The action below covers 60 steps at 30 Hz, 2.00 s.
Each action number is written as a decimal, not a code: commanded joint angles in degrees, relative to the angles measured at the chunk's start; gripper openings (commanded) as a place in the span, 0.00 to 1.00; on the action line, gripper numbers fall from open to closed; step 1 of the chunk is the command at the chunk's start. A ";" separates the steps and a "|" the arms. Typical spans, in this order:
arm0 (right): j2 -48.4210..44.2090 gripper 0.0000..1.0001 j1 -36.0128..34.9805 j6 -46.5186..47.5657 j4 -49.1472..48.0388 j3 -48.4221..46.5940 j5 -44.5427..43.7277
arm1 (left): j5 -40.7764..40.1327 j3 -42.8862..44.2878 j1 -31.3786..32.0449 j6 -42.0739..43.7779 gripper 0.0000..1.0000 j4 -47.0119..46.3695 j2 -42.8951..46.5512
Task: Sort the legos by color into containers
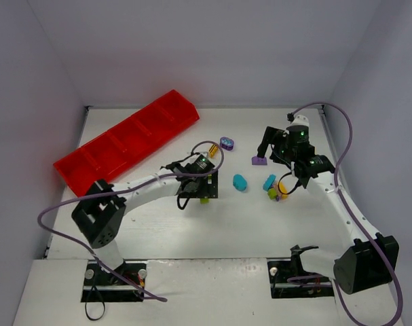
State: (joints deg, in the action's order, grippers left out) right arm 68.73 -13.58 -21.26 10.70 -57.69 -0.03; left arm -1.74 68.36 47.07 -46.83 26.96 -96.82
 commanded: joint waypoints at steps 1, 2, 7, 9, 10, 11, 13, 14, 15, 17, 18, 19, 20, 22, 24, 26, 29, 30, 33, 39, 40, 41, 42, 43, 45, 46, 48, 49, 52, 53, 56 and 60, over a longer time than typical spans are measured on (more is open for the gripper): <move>-2.72 0.93 -0.30 -2.12 -2.53 -0.14 -1.46 | -1.52 4.06 0.30 -2.65 0.82 -0.42 -1.79; -2.98 0.93 -0.30 -2.04 -2.53 0.21 -1.46 | -1.60 4.59 0.39 -2.39 0.80 -0.24 -2.58; -3.43 0.93 -0.30 -2.30 -2.61 1.53 -1.90 | -3.71 5.99 0.92 -2.13 0.67 -0.59 -6.63; -3.78 0.93 -0.30 -2.21 -2.53 1.79 -1.64 | -5.20 6.70 0.83 -1.86 0.65 -0.68 -8.38; -4.13 0.93 -0.22 -2.21 -2.53 2.05 -1.72 | -5.64 7.40 0.74 -1.78 0.61 -0.59 -8.91; -4.39 0.93 -0.30 -2.21 -2.53 2.14 -1.90 | -5.73 7.75 0.74 -1.86 0.58 -0.59 -9.35; -5.27 0.93 -0.30 -1.86 -2.53 2.58 -2.16 | -5.91 8.37 0.83 -1.86 0.47 0.28 -10.50; -5.53 0.93 -0.30 -1.77 -2.53 2.58 -2.16 | -5.91 8.46 0.83 -2.38 0.43 0.55 -10.59; -5.71 0.93 -0.30 -1.60 -2.44 2.67 -2.34 | -6.00 8.28 0.83 -2.56 0.37 1.25 -10.33; -6.06 0.93 -0.30 -0.98 -2.44 2.67 -2.52 | -6.52 7.32 0.83 -2.92 0.18 1.95 -9.19; -6.06 0.93 -0.30 -0.81 -2.52 2.58 -2.69 | -6.96 6.97 0.83 -2.92 0.14 2.91 -7.44; -6.15 0.93 -0.30 -0.72 -2.53 2.50 -2.69 | -8.18 6.70 0.83 -2.92 0.10 3.53 -6.29; -5.98 0.94 -0.30 -0.63 -2.53 2.32 -2.52 | -9.06 6.35 0.74 -2.57 0.07 4.15 -3.58; -5.45 0.94 -0.30 -0.54 -2.53 2.06 -2.17 | -10.91 6.09 0.39 -1.95 0.05 6.60 -0.58; -4.92 0.94 -0.30 -0.45 -2.53 1.45 -1.90 | -13.02 6.35 -1.71 -0.64 0.06 9.49 3.54; -4.13 0.93 -0.30 -0.28 -2.61 0.92 -1.12 | -14.60 6.09 -6.26 0.85 0.06 11.18 7.40; -2.47 0.93 -0.30 0.25 -3.05 -0.31 1.33 | -16.80 4.51 -12.50 4.53 0.06 12.68 11.11; -2.11 0.93 -0.39 0.60 -3.05 -0.93 1.70 | -16.46 4.33 -17.75 5.51 0.06 13.20 11.64; -0.88 0.93 -0.39 1.39 -3.05 -1.81 3.10 | -13.92 4.50 -29.96 8.94 0.06 14.60 12.53; -0.70 0.93 -0.39 2.97 -3.14 -2.69 4.42 | -11.45 5.91 -48.89 12.11 0.06 13.91 12.79; -0.70 0.93 -0.39 3.50 -3.05 -2.60 4.60 | -11.01 6.17 -52.66 12.63 0.06 13.56 12.53; -0.79 0.93 -0.39 3.59 -3.05 -2.60 4.86 | -10.57 6.87 -54.26 12.90 0.06 13.21 11.92; -1.05 0.93 -0.39 3.68 -3.05 -2.51 5.30 | -10.65 7.40 -55.58 13.16 0.05 13.03 11.48; -1.31 0.93 -0.30 3.85 -3.05 -2.43 5.39 | -11.09 7.84 -57.94 13.60 0.06 13.03 10.95; -1.32 0.93 -0.39 4.12 -3.05 -2.16 5.83 | -11.44 8.98 -60.15 13.78 0.05 13.20 8.93; -1.58 0.93 -0.39 4.20 -3.05 -2.08 6.01 | -11.45 9.33 -61.21 13.78 0.05 13.12 8.23; -2.02 0.93 -0.39 4.47 -3.05 -1.64 6.01 | -10.48 9.86 -63.50 14.22 0.06 12.94 6.38; -2.11 0.93 -0.39 4.56 -3.05 -1.37 5.66 | -10.74 9.95 -63.94 14.40 0.06 12.85 5.85; -2.55 0.93 -0.39 4.82 -3.23 -0.67 5.13 | -11.88 10.74 -64.82 15.45 0.18 12.06 3.57; -2.72 0.93 -0.30 4.91 -3.23 -0.41 5.13 | -12.58 11.44 -65.08 15.71 0.24 12.24 1.74; -2.72 0.94 -0.30 5.00 -3.14 -0.14 5.13 | -12.94 12.76 -65.61 15.54 0.33 13.03 0.14; -2.99 0.94 -0.30 5.00 -3.14 -0.05 4.60 | -13.38 13.38 -66.05 15.10 0.52 13.03 -0.39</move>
State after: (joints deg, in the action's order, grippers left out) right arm 67.61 -13.58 -16.95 10.48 -57.41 4.97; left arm -13.41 78.56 -18.13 -32.08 40.10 -98.96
